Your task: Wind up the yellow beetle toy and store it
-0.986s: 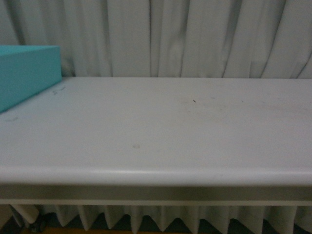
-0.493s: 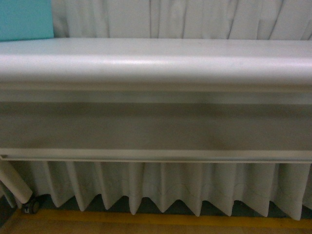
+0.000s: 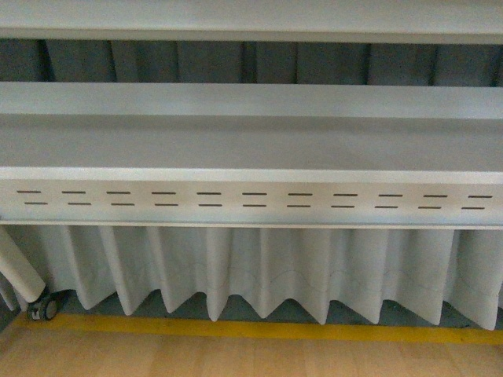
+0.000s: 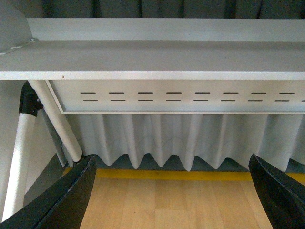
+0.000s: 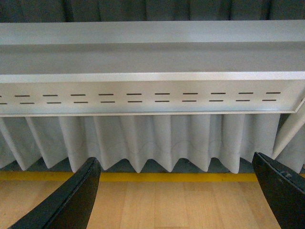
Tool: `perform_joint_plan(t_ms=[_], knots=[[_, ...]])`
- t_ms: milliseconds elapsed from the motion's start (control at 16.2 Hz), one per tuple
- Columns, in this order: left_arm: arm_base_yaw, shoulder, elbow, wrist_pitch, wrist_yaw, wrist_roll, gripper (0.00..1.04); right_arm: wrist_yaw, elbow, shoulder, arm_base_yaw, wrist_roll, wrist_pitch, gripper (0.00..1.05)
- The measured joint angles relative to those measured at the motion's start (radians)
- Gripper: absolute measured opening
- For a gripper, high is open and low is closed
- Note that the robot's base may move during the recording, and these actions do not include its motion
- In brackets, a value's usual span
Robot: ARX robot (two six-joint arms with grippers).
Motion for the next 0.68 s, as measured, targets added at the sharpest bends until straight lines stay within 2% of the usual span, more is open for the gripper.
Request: perform_joint_plan(t_ms=[678], knots=[[0.000,0.000,0.000,0.002,0.000,0.000,0.98,0.000,0.000,0.000,0.000,0.000,0.001,0.98]])
